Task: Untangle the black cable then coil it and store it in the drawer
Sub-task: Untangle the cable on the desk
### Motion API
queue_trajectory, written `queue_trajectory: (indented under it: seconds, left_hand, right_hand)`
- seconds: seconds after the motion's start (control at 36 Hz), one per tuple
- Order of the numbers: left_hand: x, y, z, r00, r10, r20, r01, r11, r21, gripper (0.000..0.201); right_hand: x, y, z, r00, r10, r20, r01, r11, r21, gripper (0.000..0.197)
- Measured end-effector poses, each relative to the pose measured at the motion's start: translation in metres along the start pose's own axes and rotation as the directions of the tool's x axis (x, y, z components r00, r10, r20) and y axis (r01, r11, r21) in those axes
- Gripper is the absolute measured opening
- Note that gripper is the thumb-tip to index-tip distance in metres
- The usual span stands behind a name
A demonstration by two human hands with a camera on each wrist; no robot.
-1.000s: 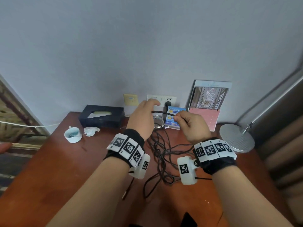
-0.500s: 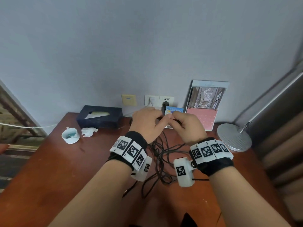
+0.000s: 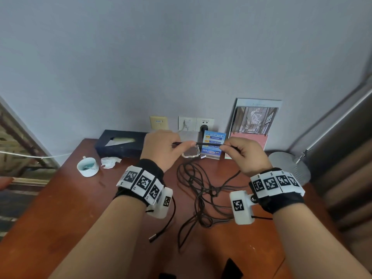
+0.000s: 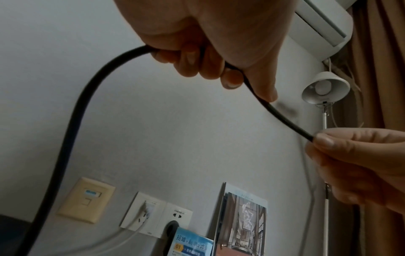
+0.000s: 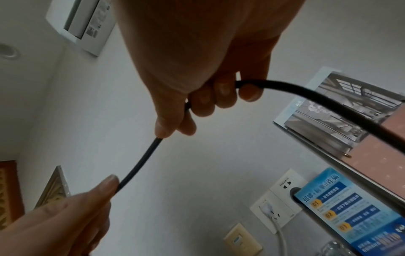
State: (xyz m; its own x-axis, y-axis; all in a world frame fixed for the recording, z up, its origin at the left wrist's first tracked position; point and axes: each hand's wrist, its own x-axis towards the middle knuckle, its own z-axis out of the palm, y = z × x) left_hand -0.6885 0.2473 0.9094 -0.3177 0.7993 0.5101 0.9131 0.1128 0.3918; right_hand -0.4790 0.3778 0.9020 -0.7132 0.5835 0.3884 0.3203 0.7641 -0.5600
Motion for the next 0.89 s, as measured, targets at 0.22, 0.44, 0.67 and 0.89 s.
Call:
queue_trajectory:
  seconds: [0.22, 0.44, 0.67, 0.89]
  left_hand:
    - [0.001, 0.008, 0.006, 0.99, -0.128, 0.057, 0.119, 0.984, 0.135, 0.03]
    - [-0.001, 0.03, 0.012, 0.979, -0.104, 0.174, 0.113, 0.993, -0.044, 0.035]
    - [-0.011, 0.047, 0.027, 0.973, 0.002, 0.232, 0.035, 0.987, -0.158, 0.029]
    - [-0.005, 0.042, 0.023, 0.985, -0.021, 0.17, 0.057, 0.975, -0.214, 0.039]
  right_hand:
    - [0.005, -0.012, 0.005, 0.996, -0.046, -0.071, 0.046, 0.999, -0.009, 0.021]
    - [0.01, -0.022, 0.018, 0.999, -0.024, -0.031, 0.023, 0.999, -0.042, 0.03]
    - [0.009, -0.031, 0.031, 0.999, -0.034, 0.013, 0.034, 0.999, 0.01, 0.016]
    - [0.005, -0.027, 0.031, 0.997, -0.045, -0.07, 0.044, 0.999, -0.012, 0.021]
